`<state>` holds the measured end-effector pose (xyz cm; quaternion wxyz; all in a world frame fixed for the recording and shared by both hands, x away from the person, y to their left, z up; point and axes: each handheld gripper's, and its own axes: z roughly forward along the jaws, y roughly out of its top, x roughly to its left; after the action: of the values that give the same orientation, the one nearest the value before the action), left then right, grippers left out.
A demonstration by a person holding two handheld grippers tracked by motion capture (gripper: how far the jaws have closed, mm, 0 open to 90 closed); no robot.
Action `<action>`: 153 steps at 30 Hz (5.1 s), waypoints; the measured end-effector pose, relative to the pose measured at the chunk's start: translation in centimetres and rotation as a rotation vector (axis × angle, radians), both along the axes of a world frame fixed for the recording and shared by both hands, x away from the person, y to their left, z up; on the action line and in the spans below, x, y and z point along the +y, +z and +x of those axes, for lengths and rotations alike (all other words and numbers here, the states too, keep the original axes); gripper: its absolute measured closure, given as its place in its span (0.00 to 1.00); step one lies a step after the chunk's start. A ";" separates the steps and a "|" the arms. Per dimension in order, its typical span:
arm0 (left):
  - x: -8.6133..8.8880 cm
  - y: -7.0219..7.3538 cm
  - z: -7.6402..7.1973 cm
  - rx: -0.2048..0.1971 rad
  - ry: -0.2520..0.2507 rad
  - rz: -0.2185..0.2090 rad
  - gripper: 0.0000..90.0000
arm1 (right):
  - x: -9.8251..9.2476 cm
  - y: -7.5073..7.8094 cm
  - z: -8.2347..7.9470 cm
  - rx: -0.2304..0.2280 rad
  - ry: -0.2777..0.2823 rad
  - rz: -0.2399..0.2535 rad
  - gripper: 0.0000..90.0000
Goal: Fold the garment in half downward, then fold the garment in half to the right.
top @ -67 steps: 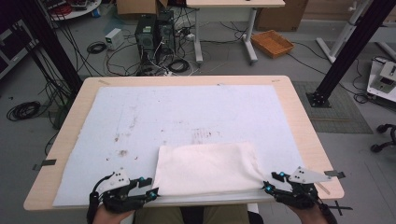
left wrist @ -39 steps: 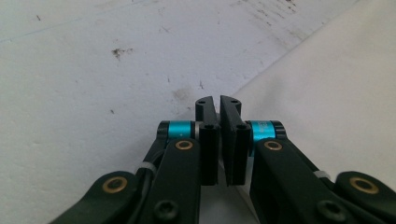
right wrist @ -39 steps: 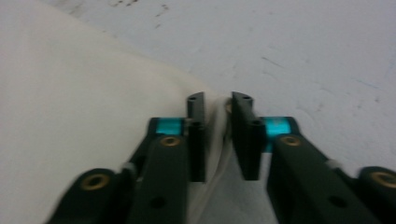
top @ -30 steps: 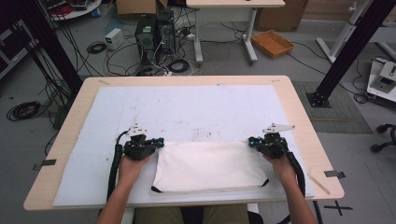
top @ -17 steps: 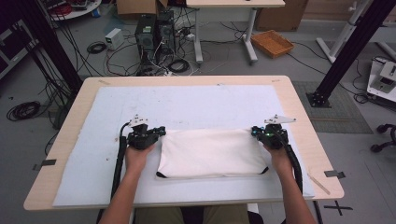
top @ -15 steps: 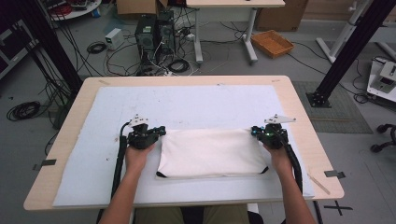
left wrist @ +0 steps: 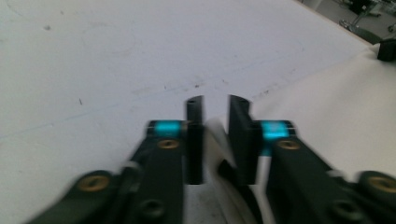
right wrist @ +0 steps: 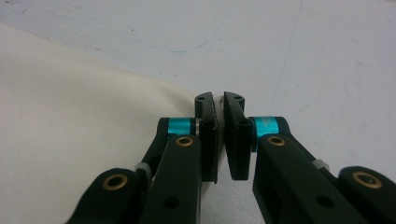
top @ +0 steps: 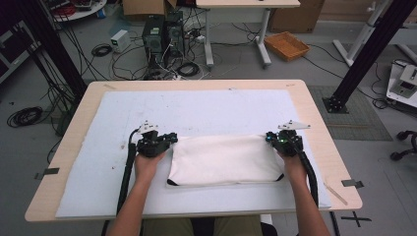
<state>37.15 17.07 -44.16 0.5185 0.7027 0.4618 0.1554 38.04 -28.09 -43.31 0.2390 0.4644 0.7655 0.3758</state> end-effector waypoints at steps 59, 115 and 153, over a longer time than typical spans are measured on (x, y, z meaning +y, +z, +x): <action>0.1 -0.1 -9.9 0.088 -0.026 0.088 0.34 | -3.7 1.9 -9.2 -0.136 0.094 0.121 0.23; -1.5 -1.4 -11.1 0.151 0.034 0.139 0.96 | 22.3 5.5 2.8 0.068 0.518 -0.033 0.30; -3.7 3.8 -10.9 0.015 -0.121 -0.036 0.96 | 22.0 5.4 3.2 -0.005 0.570 -0.021 0.99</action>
<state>26.26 13.35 -40.34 0.5362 0.7209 0.4251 0.1101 41.20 -6.11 -37.93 0.1305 0.2271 0.8683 0.4213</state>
